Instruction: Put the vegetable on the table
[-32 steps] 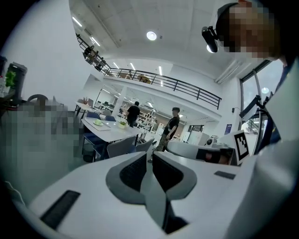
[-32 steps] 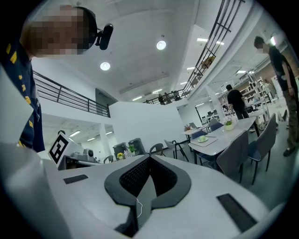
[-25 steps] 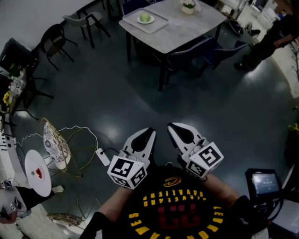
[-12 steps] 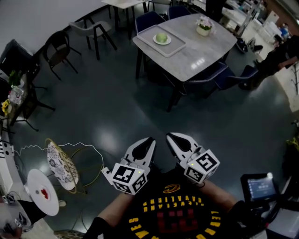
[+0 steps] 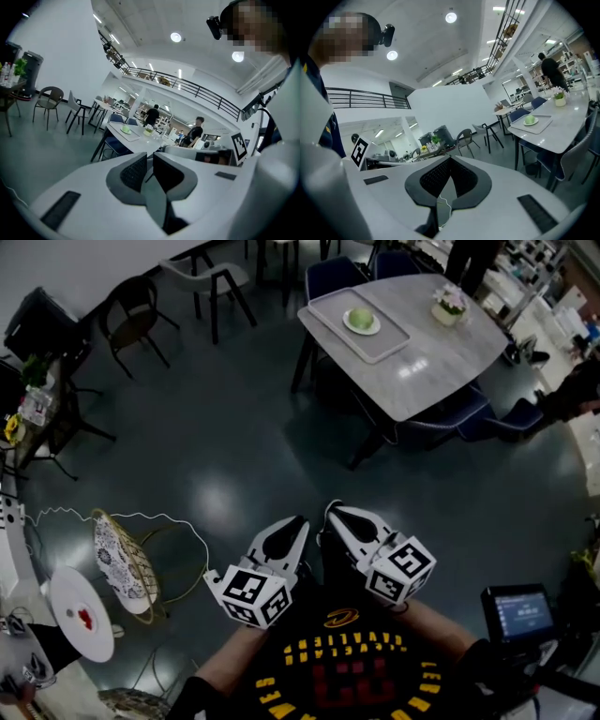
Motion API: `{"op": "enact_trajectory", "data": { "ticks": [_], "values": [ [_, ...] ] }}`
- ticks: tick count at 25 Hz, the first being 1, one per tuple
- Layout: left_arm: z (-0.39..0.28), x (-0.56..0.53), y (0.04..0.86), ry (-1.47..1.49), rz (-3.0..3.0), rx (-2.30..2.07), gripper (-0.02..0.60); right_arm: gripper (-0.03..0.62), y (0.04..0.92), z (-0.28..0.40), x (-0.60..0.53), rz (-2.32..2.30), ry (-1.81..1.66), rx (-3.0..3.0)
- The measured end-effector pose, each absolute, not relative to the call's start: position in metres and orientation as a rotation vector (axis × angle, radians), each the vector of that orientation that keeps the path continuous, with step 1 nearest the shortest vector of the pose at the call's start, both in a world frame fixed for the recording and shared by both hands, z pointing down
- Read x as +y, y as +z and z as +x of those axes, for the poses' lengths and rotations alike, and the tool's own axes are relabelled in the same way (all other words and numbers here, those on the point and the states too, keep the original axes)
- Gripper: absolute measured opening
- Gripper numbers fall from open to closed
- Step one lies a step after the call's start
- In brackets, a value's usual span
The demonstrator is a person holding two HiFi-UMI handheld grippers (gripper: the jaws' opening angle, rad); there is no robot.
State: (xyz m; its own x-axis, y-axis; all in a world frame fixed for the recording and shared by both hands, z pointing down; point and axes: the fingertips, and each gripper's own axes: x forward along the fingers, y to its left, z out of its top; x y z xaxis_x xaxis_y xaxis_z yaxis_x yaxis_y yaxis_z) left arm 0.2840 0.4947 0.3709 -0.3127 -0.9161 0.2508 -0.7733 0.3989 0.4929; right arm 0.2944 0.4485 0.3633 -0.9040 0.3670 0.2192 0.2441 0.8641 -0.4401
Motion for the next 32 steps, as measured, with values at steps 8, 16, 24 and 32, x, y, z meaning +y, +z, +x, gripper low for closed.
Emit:
{"op": "enact_trajectory", "data": {
  "ticks": [8,16,24,32],
  "values": [
    [0.198,0.477,0.381,-0.378,1.282,-2.252,0.043,0.005,0.367,0.200,0.426,-0.631,0.639,-2.707],
    [0.118,0.401,0.369,-0.335,1.253,-2.275,0.043,0.005,0.362,0.117,0.346,-0.649,0.755,-2.681],
    [0.064,0.330,0.364,-0.334,1.264,-2.280,0.043,0.005,0.371,0.071,0.257,-0.554,0.844,-2.679],
    [-0.004,0.290,0.378,-0.351,1.306,-2.205,0.043,0.005,0.380,0.014,0.212,-0.430,0.821,-2.720]
  ]
}}
